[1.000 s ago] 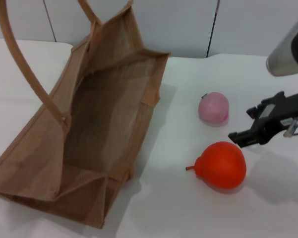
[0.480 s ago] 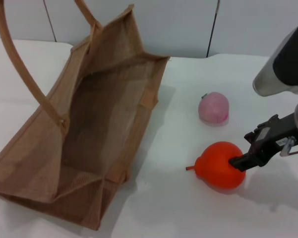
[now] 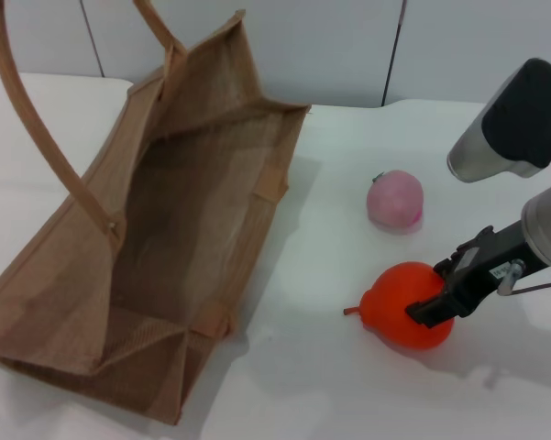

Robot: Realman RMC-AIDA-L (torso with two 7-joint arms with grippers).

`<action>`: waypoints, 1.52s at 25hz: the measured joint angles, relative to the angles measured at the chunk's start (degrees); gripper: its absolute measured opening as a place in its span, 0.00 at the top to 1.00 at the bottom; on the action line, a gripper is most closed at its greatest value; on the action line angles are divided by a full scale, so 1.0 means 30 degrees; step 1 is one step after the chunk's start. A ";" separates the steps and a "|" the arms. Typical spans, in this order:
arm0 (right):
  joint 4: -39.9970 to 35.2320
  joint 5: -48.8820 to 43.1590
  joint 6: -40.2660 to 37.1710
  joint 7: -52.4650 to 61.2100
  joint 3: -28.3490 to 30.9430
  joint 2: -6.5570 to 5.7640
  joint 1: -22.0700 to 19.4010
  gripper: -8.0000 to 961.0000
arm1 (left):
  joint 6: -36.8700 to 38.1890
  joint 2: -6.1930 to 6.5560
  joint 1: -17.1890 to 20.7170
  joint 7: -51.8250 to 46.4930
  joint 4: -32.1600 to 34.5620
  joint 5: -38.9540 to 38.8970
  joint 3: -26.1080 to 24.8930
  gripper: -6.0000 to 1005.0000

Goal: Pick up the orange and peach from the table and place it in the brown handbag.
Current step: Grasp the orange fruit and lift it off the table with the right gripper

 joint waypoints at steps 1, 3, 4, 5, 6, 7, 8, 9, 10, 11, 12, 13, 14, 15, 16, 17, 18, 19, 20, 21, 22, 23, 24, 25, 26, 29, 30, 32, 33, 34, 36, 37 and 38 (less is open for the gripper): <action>0.0131 -0.0023 -0.0087 -0.0009 -0.0010 0.0000 0.0056 0.32 | 0.0001 -0.0001 0.0001 0.0003 -0.0001 0.0000 0.0026 0.88; 0.0416 -0.0084 -0.0211 -0.0021 -0.0005 -0.0007 0.0170 0.33 | 0.0000 -0.0001 0.0000 0.0005 -0.0001 0.0001 0.0040 0.88; 0.0555 -0.0103 -0.0260 -0.0030 0.0012 -0.0023 0.0230 0.33 | 0.0000 -0.0001 0.0000 0.0007 -0.0001 0.0000 0.0040 0.88; 0.0681 -0.0103 -0.0310 -0.0038 0.0026 -0.0040 0.0282 0.33 | 0.0001 -0.0001 0.0000 0.0008 -0.0001 0.0000 0.0041 0.88; 0.0758 -0.0098 -0.0334 -0.0044 0.0031 -0.0046 0.0308 0.33 | 0.0000 -0.0001 0.0000 0.0009 -0.0001 0.0000 0.0042 0.88; 0.0811 -0.0088 -0.0352 -0.0048 0.0035 -0.0048 0.0321 0.33 | 0.0000 -0.0001 0.0001 0.0009 -0.0001 0.0000 0.0042 0.88; 0.0847 -0.0074 -0.0368 -0.0051 0.0038 -0.0049 0.0329 0.33 | 0.0000 -0.0001 0.0001 0.0009 -0.0006 0.0000 0.0042 0.88; 0.0925 -0.0051 -0.0397 -0.0053 0.0041 -0.0048 0.0350 0.33 | 0.0000 -0.0001 0.0001 0.0009 -0.0016 -0.0001 0.0042 0.88; 0.1033 -0.0026 -0.0447 -0.0054 0.0042 -0.0044 0.0382 0.33 | 0.0001 -0.0001 0.0001 0.0009 -0.0029 -0.0001 0.0042 0.88; 0.1231 -0.0005 -0.0531 -0.0056 0.0023 -0.0044 0.0444 0.33 | 0.0000 -0.0001 0.0000 0.0009 -0.0051 -0.0001 0.0042 0.88; 0.1726 0.0006 -0.0794 -0.0063 -0.0045 -0.0039 0.0662 0.33 | 0.0000 -0.0001 0.0001 0.0010 -0.0074 -0.0002 0.0044 0.88; 0.1726 0.0006 -0.0794 -0.0063 -0.0045 -0.0039 0.0662 0.33 | -0.0001 -0.0001 0.0001 0.0010 -0.0107 -0.0002 0.0049 0.88; 0.2084 0.0004 -0.0906 -0.0089 -0.0082 -0.0041 0.0820 0.33 | -0.0003 -0.0001 0.0001 0.0010 -0.0148 -0.0003 0.0060 0.88; 0.2452 0.0002 -0.0999 -0.0159 -0.0087 -0.0044 0.0995 0.33 | -0.0004 -0.0001 0.0001 0.0009 -0.0205 -0.0002 0.0077 0.88; 0.2771 0.0007 -0.1069 -0.0235 -0.0080 -0.0044 0.1156 0.33 | -0.0006 -0.0001 0.0001 0.0009 -0.0242 -0.0003 0.0088 0.88; 0.3128 0.0017 -0.1133 -0.0348 -0.0058 -0.0044 0.1319 0.33 | -0.0008 -0.0001 0.0001 0.0010 -0.0261 -0.0003 0.0096 0.88; 0.3423 0.0026 -0.1217 -0.0453 -0.0047 -0.0042 0.1464 0.33 | -0.0010 -0.0001 0.0001 0.0010 -0.0268 -0.0003 0.0103 0.88; 0.3679 0.0028 -0.1300 -0.0523 -0.0048 -0.0042 0.1594 0.33 | -0.0017 -0.0001 -0.0002 0.0010 -0.0268 -0.0003 0.0103 0.88; 0.3849 0.0028 -0.1343 -0.0566 -0.0062 -0.0040 0.1677 0.33 | -0.0026 -0.0001 -0.0006 0.0009 -0.0268 -0.0003 0.0103 0.88; 0.4006 0.0025 -0.1376 -0.0596 -0.0080 -0.0037 0.1754 0.33 | -0.0032 -0.0001 -0.0019 0.0010 -0.0268 -0.0002 0.0102 0.88; 0.4133 0.0017 -0.1357 -0.0611 -0.0048 -0.0037 0.1871 0.33 | -0.0034 -0.0001 -0.0026 0.0010 -0.0268 -0.0002 0.0100 0.88; 0.4133 0.0017 -0.1357 -0.0611 -0.0048 -0.0037 0.1871 0.33 | -0.0034 -0.0001 -0.0026 0.0010 -0.0268 -0.0002 0.0100 0.88; 0.4143 0.0017 -0.1319 -0.0614 -0.0015 -0.0041 0.1920 0.33 | -0.0033 0.0000 -0.0026 0.0009 -0.0268 -0.0002 0.0100 0.88; 0.4145 0.0021 -0.1262 -0.0608 0.0043 -0.0053 0.1974 0.33 | -0.0032 -0.0001 -0.0019 0.0010 -0.0268 -0.0002 0.0101 0.88; 0.4147 0.0027 -0.1230 -0.0577 0.0109 -0.0069 0.2016 0.34 | -0.0031 0.0000 -0.0013 0.0010 -0.0268 -0.0002 0.0101 0.88; 0.4204 -0.0044 -0.1155 -0.0486 0.0324 -0.0095 0.2048 0.34 | -0.0026 0.0000 -0.0006 0.0009 -0.0268 -0.0002 0.0100 0.88; 0.4234 -0.0086 -0.1103 -0.0511 0.0342 -0.0094 0.2049 0.34 | -0.0021 -0.0001 -0.0002 0.0010 -0.0267 -0.0002 0.0100 0.88; 0.4271 -0.0137 -0.1005 -0.0650 0.0227 -0.0096 0.2064 0.34 | -0.0017 0.0000 -0.0001 0.0010 -0.0267 -0.0002 0.0099 0.88; 0.4274 -0.0162 -0.0966 -0.0689 0.0127 -0.0093 0.2083 0.34 | -0.0016 0.0000 0.0000 0.0009 -0.0268 -0.0002 0.0100 0.88; 0.4279 -0.0175 -0.0935 -0.0735 -0.0025 -0.0093 0.2121 0.37 | -0.0013 0.0000 0.0001 0.0010 -0.0267 -0.0002 0.0100 0.88; 0.4304 -0.0180 -0.0925 -0.0766 -0.0247 -0.0089 0.2231 0.44 | -0.0009 0.0000 0.0000 0.0010 -0.0264 -0.0002 0.0099 0.88; 0.4317 -0.0189 -0.0922 -0.0767 -0.0294 -0.0086 0.2270 0.48 | -0.0007 0.0000 0.0000 0.0009 -0.0264 -0.0002 0.0100 0.88; 0.4328 -0.0252 -0.0916 -0.0767 -0.0297 -0.0087 0.2305 0.51 | -0.0006 0.0000 0.0001 0.0009 -0.0263 -0.0002 0.0098 0.88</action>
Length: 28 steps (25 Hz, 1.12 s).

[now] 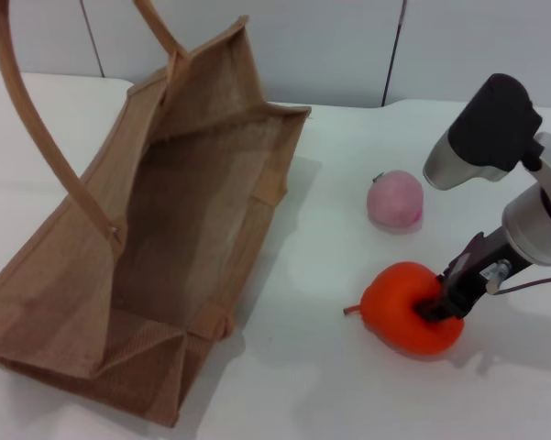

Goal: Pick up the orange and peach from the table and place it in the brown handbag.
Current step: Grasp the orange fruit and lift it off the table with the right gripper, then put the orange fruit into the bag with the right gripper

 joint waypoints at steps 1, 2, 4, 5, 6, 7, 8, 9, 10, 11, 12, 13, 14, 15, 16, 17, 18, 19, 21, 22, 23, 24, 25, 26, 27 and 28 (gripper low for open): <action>-0.0004 -0.0069 0.0011 0.0005 0.0003 0.0001 0.0022 0.55 | -0.0001 0.0000 0.0000 0.0001 0.0000 0.0001 0.0001 0.88; -0.0036 -0.0149 0.0019 0.0023 0.0025 0.0001 0.0036 0.58 | -0.0001 0.0000 0.0000 0.0001 -0.0001 0.0008 0.0001 0.88; -0.0147 -0.0253 0.0077 0.0073 0.0096 0.0001 0.0049 0.62 | -0.0001 0.0000 0.0000 0.0028 0.0000 0.0050 -0.0010 0.88; -0.0219 -0.0267 0.0115 0.0091 0.0126 0.0002 0.0063 0.62 | 0.0001 -0.0001 0.0000 0.0104 -0.0017 0.0120 -0.0040 0.88; -0.0318 -0.0285 0.0149 0.0101 0.0152 0.0001 0.0094 0.63 | 0.0010 -0.0001 0.0000 0.0185 -0.0070 0.0205 -0.0074 0.88; -0.0433 -0.0302 0.0174 0.0114 0.0172 0.0005 0.0128 0.64 | 0.0016 -0.0007 0.0000 0.0256 -0.0138 0.0263 -0.0105 0.88; -0.0600 -0.0306 0.0191 0.0132 0.0193 0.0010 0.0165 0.65 | 0.0026 -0.0015 0.0000 0.0300 -0.0229 0.0316 -0.0134 0.88; -0.0767 -0.0316 0.0212 0.0179 0.0205 0.0015 0.0190 0.66 | 0.0033 -0.0020 0.0001 0.0315 -0.0279 0.0334 -0.0144 0.88; -0.0994 -0.0342 0.0255 0.0247 0.0224 0.0015 0.0213 0.67 | 0.0033 -0.0020 0.0000 0.0321 -0.0309 0.0334 -0.0124 0.88; -0.1306 -0.0363 0.0353 0.0319 0.0239 0.0015 0.0219 0.67 | 0.0034 -0.0016 0.0000 0.0329 -0.0333 0.0337 -0.0088 0.88; -0.1630 -0.0383 0.0483 0.0379 0.0279 0.0016 0.0223 0.67 | 0.0034 -0.0013 0.0000 0.0344 -0.0340 0.0340 -0.0050 0.88; -0.1952 -0.0395 0.0635 0.0423 0.0341 0.0018 0.0225 0.68 | 0.0034 -0.0007 0.0000 0.0372 -0.0346 0.0346 -0.0033 0.88; -0.2408 -0.0404 0.0886 0.0436 0.0475 0.0027 0.0221 0.68 | 0.0034 -0.0003 0.0000 0.0390 -0.0353 0.0354 -0.0020 0.88; -0.2890 -0.0408 0.1126 0.0463 0.0630 0.0039 0.0204 0.69 | 0.0035 -0.0002 -0.0001 0.0401 -0.0361 0.0354 -0.0019 0.88; -0.3458 -0.0405 0.1413 0.0513 0.0850 0.0036 0.0174 0.69 | 0.0042 -0.0001 -0.0002 0.0402 -0.0363 0.0358 -0.0017 0.88; -0.4010 -0.0407 0.1691 0.0569 0.1039 0.0040 0.0141 0.70 | 0.0047 0.0000 -0.0006 0.0403 -0.0361 0.0364 -0.0014 0.88; -0.4595 -0.0405 0.1973 0.0640 0.1226 0.0036 0.0114 0.70 | 0.0052 0.0000 -0.0011 0.0404 -0.0347 0.0384 -0.0010 0.88; -0.5176 -0.0405 0.2227 0.0724 0.1352 0.0037 0.0085 0.71 | 0.0055 0.0001 -0.0015 0.0406 -0.0327 0.0416 -0.0007 0.88; -0.6089 -0.0402 0.2708 0.0926 0.1505 0.0034 0.0039 0.72 | 0.0062 0.0001 -0.0017 0.0413 -0.0314 0.0459 -0.0003 0.88; -0.6579 -0.0409 0.2961 0.1067 0.1540 0.0031 0.0023 0.73 | 0.0083 0.0001 -0.0016 0.0419 -0.0311 0.0470 0.0000 0.88; -0.7136 -0.0422 0.3218 0.1211 0.1572 0.0032 0.0005 0.74 | 0.0146 0.0001 -0.0015 0.0427 -0.0309 0.0469 0.0002 0.88; -0.7918 -0.0423 0.3509 0.1415 0.1591 0.0031 -0.0017 0.75 | 0.0210 0.0001 -0.0015 0.0435 -0.0308 0.0453 0.0005 0.88; -0.8529 -0.0425 0.3687 0.1548 0.1570 0.0036 -0.0037 0.76 | 0.0257 0.0001 -0.0025 0.0439 -0.0308 0.0431 0.0000 0.88; -0.9309 -0.0399 0.3887 0.1739 0.1502 0.0051 -0.0044 0.77 | 0.0257 0.0001 -0.0025 0.0439 -0.0308 0.0431 0.0000 0.88; -1.0036 -0.0314 0.4034 0.1923 0.1362 0.0076 -0.0026 0.78 | 0.0306 0.0000 -0.0168 0.0440 -0.0317 0.0336 0.0006 0.88; -1.0545 -0.0204 0.4104 0.2059 0.1239 0.0093 0.0011 0.79 | 0.0310 -0.0004 -0.0219 0.0441 -0.0317 0.0319 0.0008 0.88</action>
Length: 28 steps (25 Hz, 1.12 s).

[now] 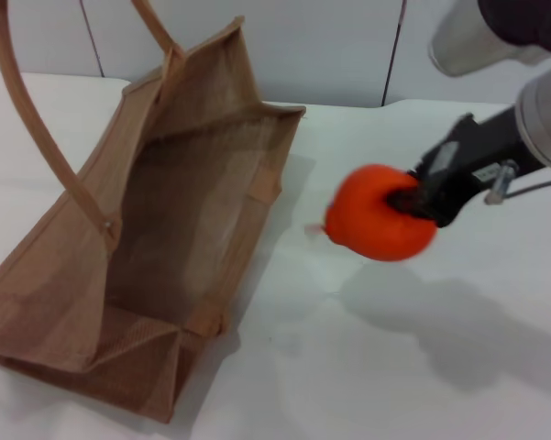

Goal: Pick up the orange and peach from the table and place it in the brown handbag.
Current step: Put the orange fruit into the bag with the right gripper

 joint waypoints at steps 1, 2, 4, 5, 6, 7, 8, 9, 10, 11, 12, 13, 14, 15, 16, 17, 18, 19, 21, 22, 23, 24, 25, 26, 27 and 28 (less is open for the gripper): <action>-0.0523 0.0187 0.0010 0.0121 -0.0191 0.0018 0.0091 0.80 | 0.0003 -0.0014 -0.0090 -0.0001 0.0002 -0.0070 0.0008 0.88; -0.1042 0.0704 -0.0243 0.0258 -0.0634 0.0023 0.0359 0.81 | 0.0006 -0.0021 -0.0139 -0.0005 0.0005 -0.0181 0.0021 0.88; -0.1107 0.0978 -0.0545 0.0279 -0.0844 0.0030 0.0509 0.83 | 0.0014 -0.0032 -0.0254 -0.0046 0.0015 -0.0615 0.0109 0.88; -0.1093 0.1196 -0.0910 0.0283 -0.1027 0.0039 0.0654 0.84 | 0.0024 -0.0032 -0.0305 -0.0079 0.0025 -0.0966 0.0189 0.88; -0.0983 0.1412 -0.1359 0.0272 -0.1194 0.0044 0.0782 0.85 | 0.0058 -0.0032 -0.0376 -0.0128 0.0043 -0.1341 0.0314 0.88; -0.0781 0.1551 -0.1768 0.0248 -0.1286 0.0050 0.0855 0.85 | 0.0109 -0.0033 -0.0432 -0.0180 0.0057 -0.1662 0.0429 0.88; -0.0485 0.1754 -0.2290 0.0225 -0.1398 0.0051 0.0943 0.85 | 0.0185 -0.0034 -0.0489 -0.0226 0.0067 -0.1949 0.0566 0.88; -0.0188 0.1980 -0.2808 0.0217 -0.1495 0.0052 0.1021 0.86 | 0.0280 -0.0034 -0.0512 -0.0310 0.0074 -0.2177 0.0689 0.88; 0.0241 0.2266 -0.3388 0.0186 -0.1661 0.0052 0.1113 0.86 | 0.0375 -0.0037 -0.0529 -0.0386 0.0088 -0.2393 0.0786 0.88; 0.0627 0.2492 -0.3871 0.0119 -0.1822 0.0046 0.1206 0.87 | 0.0495 -0.0037 -0.0530 -0.0491 0.0130 -0.2610 0.0856 0.88; 0.1079 0.2788 -0.4450 -0.0033 -0.2018 0.0043 0.1319 0.87 | 0.0549 -0.0040 -0.0532 -0.0550 0.0188 -0.2744 0.0883 0.88; 0.1559 0.3034 -0.4922 -0.0267 -0.2148 0.0037 0.1437 0.88 | 0.0617 -0.0042 -0.0533 -0.0633 0.0280 -0.2905 0.0909 0.88; 0.2069 0.3304 -0.5415 -0.0558 -0.2241 0.0037 0.1562 0.88 | 0.0645 -0.0043 -0.0548 -0.0687 0.0391 -0.3058 0.0916 0.88; 0.2548 0.3557 -0.5819 -0.0849 -0.2282 0.0035 0.1688 0.88 | 0.0663 -0.0046 -0.0583 -0.0782 0.0549 -0.3305 0.0921 0.88; 0.3123 0.3843 -0.6194 -0.1165 -0.2305 0.0034 0.1823 0.89 | 0.0668 -0.0048 -0.0610 -0.0825 0.0630 -0.3429 0.0923 0.88; 0.3725 0.4220 -0.6615 -0.1546 -0.2305 0.0032 0.1955 0.90 | 0.0679 -0.0050 -0.0648 -0.0890 0.0718 -0.3560 0.0926 0.88; 0.4390 0.4676 -0.6939 -0.2026 -0.2299 0.0025 0.2075 0.90 | 0.0701 -0.0052 -0.0684 -0.0971 0.0822 -0.3657 0.0929 0.88; 0.4964 0.5174 -0.7306 -0.2510 -0.2264 0.0017 0.2151 0.91 | 0.0736 -0.0054 -0.0703 -0.1050 0.0907 -0.3716 0.0932 0.88; 0.6316 0.6352 -0.7973 -0.3869 -0.2173 0.0015 0.2264 0.92 | 0.0834 -0.0054 -0.0731 -0.1159 0.1032 -0.3836 0.0932 0.88; 0.6901 0.7013 -0.8209 -0.4570 -0.2136 0.0014 0.2324 0.93 | 0.0882 -0.0055 -0.0739 -0.1206 0.1051 -0.3924 0.0924 0.88; 0.7425 0.7597 -0.8306 -0.5134 -0.2118 0.0008 0.2432 0.92 | 0.0918 -0.0055 -0.0743 -0.1225 0.1059 -0.4023 0.0900 0.88; 0.7963 0.8162 -0.8359 -0.5678 -0.2102 0.0007 0.2574 0.90 | 0.0938 -0.0054 -0.0744 -0.1227 0.1062 -0.4154 0.0854 0.88; 0.8497 0.8614 -0.8408 -0.6065 -0.2078 0.0006 0.2749 0.89 | 0.0943 -0.0052 -0.0746 -0.1230 0.1063 -0.4219 0.0804 0.88; 0.8980 0.8878 -0.8493 -0.6372 -0.2078 0.0004 0.2949 0.87 | 0.0966 -0.0045 -0.0749 -0.1231 0.1066 -0.4264 0.0760 0.88; 0.9414 0.9030 -0.8563 -0.6640 -0.2075 0.0005 0.3126 0.86 | 0.0997 -0.0039 -0.0756 -0.1231 0.1068 -0.4275 0.0750 0.88; 0.9891 0.9114 -0.8639 -0.6931 -0.2060 0.0009 0.3327 0.84 | 0.1055 -0.0035 -0.0764 -0.1232 0.1071 -0.4280 0.0745 0.88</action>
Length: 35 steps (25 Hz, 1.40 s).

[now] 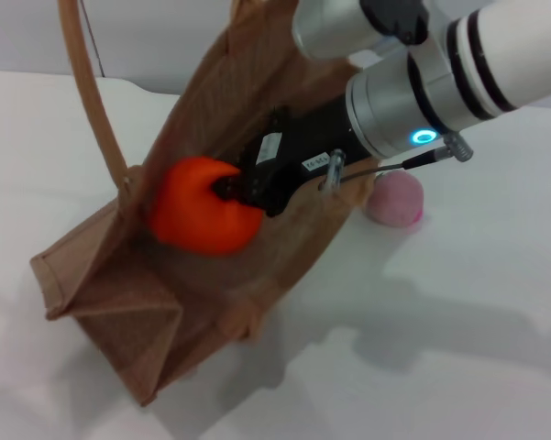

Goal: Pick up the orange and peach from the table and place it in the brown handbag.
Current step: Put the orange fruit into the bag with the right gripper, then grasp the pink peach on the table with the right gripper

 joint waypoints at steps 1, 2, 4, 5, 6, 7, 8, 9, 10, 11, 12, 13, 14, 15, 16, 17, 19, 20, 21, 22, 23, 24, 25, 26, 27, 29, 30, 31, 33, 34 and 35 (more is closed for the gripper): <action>0.0553 0.0139 -0.0079 -0.0352 0.0002 0.0007 0.0251 0.83 | 0.0063 0.0001 -0.0017 -0.0002 0.0004 -0.0002 0.0000 0.88; 0.1089 0.0323 -0.0185 -0.0669 0.0006 0.0005 0.0499 0.81 | 0.0104 0.0003 -0.0040 -0.0001 0.0006 -0.0003 0.0004 0.88; 0.2108 0.0715 -0.0464 -0.1131 0.0012 0.0002 0.0986 0.79 | 0.0151 0.0008 -0.0125 -0.0001 0.0007 -0.0007 0.0017 0.88; 0.2698 0.0926 -0.0639 -0.1316 0.0013 -0.0003 0.1226 0.77 | 0.0154 0.0009 -0.0152 -0.0001 0.0008 -0.0009 0.0032 0.88; 0.3154 0.1139 -0.0818 -0.1498 0.0014 -0.0005 0.1450 0.76 | 0.0155 0.0010 -0.0190 -0.0001 0.0008 -0.0011 0.0066 0.88; 0.3503 0.1293 -0.0935 -0.1633 0.0015 -0.0005 0.1616 0.74 | 0.0157 0.0011 -0.0213 -0.0001 0.0017 -0.0015 0.0096 0.88; 0.3758 0.1486 -0.1058 -0.1772 0.0019 -0.0008 0.1754 0.72 | 0.0158 0.0011 -0.0219 -0.0001 0.0024 -0.0016 0.0111 0.88; 0.3923 0.1648 -0.1128 -0.1884 0.0022 -0.0009 0.1838 0.70 | 0.0157 0.0012 -0.0229 -0.0001 0.0035 -0.0019 0.0102 0.88; 0.4004 0.1778 -0.1170 -0.1985 0.0024 -0.0011 0.1882 0.67 | 0.0157 0.0012 -0.0229 -0.0001 0.0035 -0.0019 0.0102 0.88; 0.4015 0.1888 -0.1190 -0.2049 0.0025 -0.0013 0.1895 0.65 | 0.0158 0.0012 -0.0229 -0.0001 0.0036 -0.0021 0.0080 0.88; 0.4017 0.1980 -0.1193 -0.2084 0.0026 -0.0014 0.1901 0.63 | 0.0158 0.0012 -0.0227 -0.0001 0.0037 -0.0022 0.0039 0.88; 0.4004 0.2051 -0.1169 -0.2086 0.0027 -0.0015 0.1902 0.60 | 0.0158 0.0012 -0.0206 -0.0001 0.0037 -0.0022 -0.0004 0.88; 0.3984 0.2156 -0.1090 -0.2075 0.0027 -0.0015 0.1907 0.58 | 0.0176 0.0012 -0.0167 -0.0001 0.0036 -0.0023 -0.0064 0.88; 0.3960 0.2256 -0.0968 -0.2032 0.0028 -0.0016 0.1907 0.56 | 0.0209 0.0012 -0.0099 -0.0001 0.0036 -0.0019 -0.0145 0.88; 0.3925 0.2361 -0.0804 -0.1974 0.0027 -0.0020 0.1901 0.54 | 0.0258 0.0010 -0.0045 0.0000 0.0037 0.0018 -0.0222 0.88; 0.3861 0.2461 -0.0561 -0.1897 0.0027 -0.0035 0.1875 0.51 | 0.0317 0.0007 0.0038 0.0007 0.0036 0.0085 -0.0337 0.88; 0.3718 0.2516 -0.0232 -0.1770 0.0082 -0.0075 0.1805 0.44 | 0.0383 0.0004 0.0205 0.0065 0.0037 0.0165 -0.0573 0.88; 0.3670 0.2500 -0.0074 -0.1728 0.0199 -0.0088 0.1774 0.39 | 0.0393 0.0006 0.0335 0.0121 0.0038 0.0187 -0.0715 0.88; 0.3626 0.2458 0.0113 -0.1680 0.0358 -0.0107 0.1744 0.34 | 0.0399 0.0009 0.0436 0.0145 0.0037 0.0227 -0.0805 0.88; 0.3614 0.2379 0.0441 -0.1604 0.0584 -0.0112 0.1733 0.29 | 0.0405 0.0011 0.0520 0.0163 0.0037 0.0282 -0.0880 0.88; 0.3572 0.2221 0.0833 -0.1468 0.0825 -0.0122 0.1719 0.25 | 0.0437 0.0001 0.0775 0.0218 0.0034 0.0525 -0.1156 0.88; 0.3508 0.2026 0.1194 -0.1286 0.1037 -0.0142 0.1686 0.23 | 0.0469 -0.0014 0.0955 0.0257 0.0031 0.0641 -0.1369 0.88; 0.3342 0.1578 0.1579 -0.1008 0.1302 -0.0179 0.1602 0.22 | 0.0469 -0.0014 0.0955 0.0257 0.0031 0.0641 -0.1369 0.88; 0.3059 0.0928 0.1908 -0.0648 0.1638 -0.0239 0.1436 0.21 | 0.0540 -0.0018 0.1220 0.0295 0.0024 0.0716 -0.1654 0.88; 0.2618 0.0008 0.2148 -0.0141 0.2028 -0.0291 0.1184 0.20 | 0.0616 -0.0020 0.1439 0.0339 0.0013 0.0729 -0.1873 0.88; 0.1563 -0.2040 0.2447 0.0785 0.2811 -0.0361 0.0570 0.17 | 0.0727 -0.0034 0.1796 0.0429 -0.0013 0.0677 -0.2266 0.88; 0.1064 -0.3175 0.2529 0.1168 0.3201 -0.0355 0.0282 0.17 | 0.0776 -0.0042 0.1973 0.0442 -0.0023 0.0644 -0.2395 0.88; 0.0643 -0.4159 0.2580 0.1496 0.3613 -0.0327 0.0012 0.17 | 0.0799 -0.0047 0.2172 0.0430 -0.0033 0.0637 -0.2474 0.88; 0.0241 -0.5787 0.2643 0.1842 0.4243 -0.0219 -0.0274 0.17 | 0.0846 -0.0050 0.2553 0.0398 -0.0032 0.0660 -0.2530 0.88; 0.0143 -0.6424 0.2661 0.1976 0.4475 -0.0151 -0.0358 0.17 | 0.0859 -0.0051 0.2691 0.0385 -0.0023 0.0689 -0.2538 0.88; 0.0064 -0.6893 0.2661 0.2125 0.4616 -0.0114 -0.0431 0.17 | 0.0875 -0.0051 0.2840 0.0374 -0.0011 0.0714 -0.2577 0.88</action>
